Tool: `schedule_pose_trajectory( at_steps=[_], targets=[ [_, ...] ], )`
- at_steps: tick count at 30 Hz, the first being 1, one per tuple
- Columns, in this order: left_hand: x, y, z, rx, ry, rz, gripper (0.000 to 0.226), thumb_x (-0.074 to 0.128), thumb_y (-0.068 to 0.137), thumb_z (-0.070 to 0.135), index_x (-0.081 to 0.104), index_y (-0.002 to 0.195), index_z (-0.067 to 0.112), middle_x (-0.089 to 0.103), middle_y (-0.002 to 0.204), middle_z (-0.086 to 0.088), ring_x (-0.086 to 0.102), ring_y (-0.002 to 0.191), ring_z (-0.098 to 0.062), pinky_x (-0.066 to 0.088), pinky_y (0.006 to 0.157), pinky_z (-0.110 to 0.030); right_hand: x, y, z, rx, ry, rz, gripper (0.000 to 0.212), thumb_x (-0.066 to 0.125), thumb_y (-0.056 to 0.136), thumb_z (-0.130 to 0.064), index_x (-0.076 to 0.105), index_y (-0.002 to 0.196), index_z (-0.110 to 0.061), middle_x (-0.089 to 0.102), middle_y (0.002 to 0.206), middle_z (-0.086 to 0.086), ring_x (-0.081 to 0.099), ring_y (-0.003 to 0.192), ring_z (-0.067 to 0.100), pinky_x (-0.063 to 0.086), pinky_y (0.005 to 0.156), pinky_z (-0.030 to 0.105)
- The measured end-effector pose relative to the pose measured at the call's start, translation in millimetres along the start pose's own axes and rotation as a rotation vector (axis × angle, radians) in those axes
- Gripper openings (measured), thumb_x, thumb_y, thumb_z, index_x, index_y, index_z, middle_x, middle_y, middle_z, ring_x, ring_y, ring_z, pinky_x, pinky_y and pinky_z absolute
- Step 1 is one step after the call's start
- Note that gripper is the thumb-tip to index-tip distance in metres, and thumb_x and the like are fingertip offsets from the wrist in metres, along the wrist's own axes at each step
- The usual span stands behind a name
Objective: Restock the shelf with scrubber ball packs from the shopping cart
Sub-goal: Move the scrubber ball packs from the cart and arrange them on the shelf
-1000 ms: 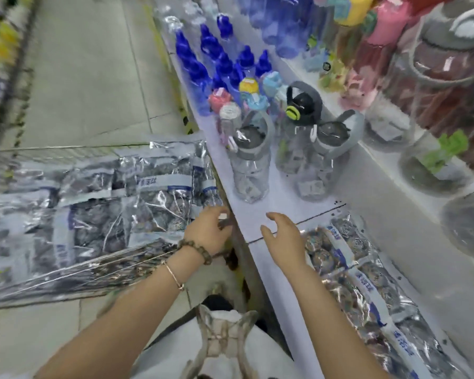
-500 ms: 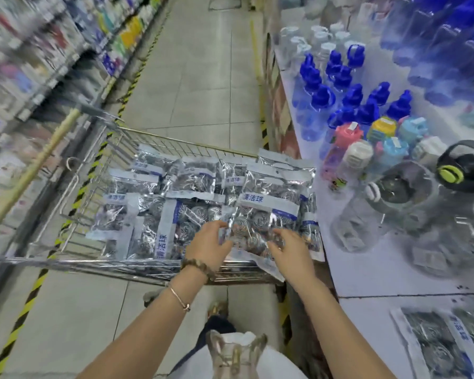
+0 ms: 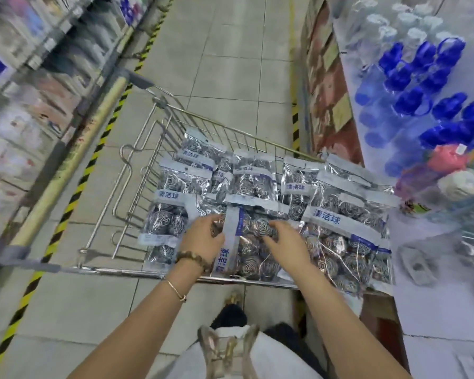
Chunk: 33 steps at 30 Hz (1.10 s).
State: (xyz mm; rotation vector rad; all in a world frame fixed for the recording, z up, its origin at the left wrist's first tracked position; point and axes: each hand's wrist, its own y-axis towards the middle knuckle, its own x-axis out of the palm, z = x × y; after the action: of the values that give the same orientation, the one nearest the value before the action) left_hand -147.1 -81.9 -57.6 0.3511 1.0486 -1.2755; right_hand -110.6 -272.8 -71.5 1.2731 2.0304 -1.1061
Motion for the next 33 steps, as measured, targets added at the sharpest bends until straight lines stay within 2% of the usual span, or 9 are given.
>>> schedule_pose_trajectory(
  at_steps=[6,11,15,18,20,23,29,31,33],
  targets=[
    [-5.5,3.9,-17.8,-0.052,-0.083,0.007,0.037,0.059,0.086,0.028,0.051,0.122,0.027,0.049,0.128,0.006,0.053,0.106,-0.012,0.050,0.089,-0.034,9.4,32.1,-16.1,-0.049,-0.171,-0.077,0.080,0.066,0.078,-0.052,0.031,0.143,-0.021,0.040,0.144,0.007,0.039,0.131,0.025,0.035,0.108,0.040],
    [-7.1,0.4,-20.5,-0.100,-0.144,0.023,0.038,0.059,0.086,0.027,0.050,0.123,0.029,0.048,0.129,0.007,0.055,0.098,-0.009,0.054,0.081,-0.032,19.3,57.2,-21.8,-0.103,-0.426,-0.205,0.105,0.067,0.066,-0.068,0.018,0.147,-0.023,0.036,0.147,0.008,0.036,0.133,0.028,0.028,0.109,0.048],
    [-8.7,-0.3,-20.7,-0.129,-0.156,0.036,0.039,0.057,0.087,0.022,0.050,0.125,0.025,0.047,0.130,0.006,0.054,0.079,-0.002,0.054,0.066,-0.022,23.3,61.9,-22.3,-0.158,-0.498,-0.169,0.103,0.070,0.061,-0.067,0.029,0.142,-0.017,0.046,0.137,0.004,0.042,0.127,0.024,0.028,0.108,0.043],
    [-9.3,2.3,-18.2,-0.125,-0.166,0.067,0.036,0.054,0.089,0.023,0.050,0.124,0.026,0.049,0.129,0.006,0.049,0.071,0.004,0.052,0.064,-0.019,24.2,64.8,-17.5,-0.159,-0.430,-0.130,0.086,0.073,0.060,-0.064,0.045,0.126,-0.016,0.058,0.118,0.001,0.053,0.108,0.020,0.040,0.097,0.037],
    [-11.5,4.1,-15.0,-0.126,-0.185,0.086,0.034,0.052,0.090,0.025,0.051,0.124,0.026,0.051,0.127,0.006,0.049,0.070,0.005,0.049,0.062,-0.016,22.8,62.5,-14.8,-0.149,-0.372,-0.120,0.069,0.073,0.064,-0.061,0.050,0.113,-0.017,0.061,0.104,-0.001,0.056,0.090,0.016,0.049,0.078,0.031],
    [-17.2,6.0,-7.6,-0.094,-0.258,0.164,0.029,0.055,0.090,0.022,0.054,0.119,0.021,0.055,0.119,0.006,0.052,0.080,0.000,0.043,0.064,-0.011,14.3,58.4,-14.7,-0.105,-0.275,-0.070,0.049,0.070,0.070,-0.059,0.050,0.096,-0.022,0.059,0.087,-0.008,0.056,0.074,0.013,0.043,0.055,0.028],
    [-18.5,9.8,9.2,-0.134,-0.473,0.349,0.037,0.061,0.085,0.013,0.052,0.120,0.017,0.051,0.113,0.005,0.051,0.096,-0.007,0.048,0.077,-0.018,-27.3,52.8,-15.1,0.130,0.252,0.232,0.030,0.072,0.076,-0.045,0.048,0.082,-0.028,0.053,0.072,-0.015,0.050,0.062,0.006,0.036,0.051,0.025],
    [-14.3,15.7,18.2,-0.162,-0.499,0.237,0.052,0.066,0.082,0.023,0.044,0.129,0.016,0.048,0.124,0.002,0.048,0.105,-0.011,0.044,0.080,-0.015,-40.6,48.6,-11.4,0.214,0.449,0.287,0.029,0.073,0.078,-0.039,0.051,0.086,-0.021,0.053,0.070,-0.012,0.050,0.062,0.011,0.033,0.051,0.024],
    [-7.7,23.2,29.9,-0.196,-0.571,0.047,0.068,0.069,0.078,0.034,0.035,0.136,0.017,0.043,0.136,-0.002,0.045,0.120,-0.019,0.043,0.095,-0.031,-49.1,41.7,-7.2,0.249,0.598,0.316,0.027,0.072,0.079,-0.032,0.050,0.080,-0.018,0.051,0.068,-0.010,0.047,0.060,0.012,0.034,0.054,0.024]
  ],
)
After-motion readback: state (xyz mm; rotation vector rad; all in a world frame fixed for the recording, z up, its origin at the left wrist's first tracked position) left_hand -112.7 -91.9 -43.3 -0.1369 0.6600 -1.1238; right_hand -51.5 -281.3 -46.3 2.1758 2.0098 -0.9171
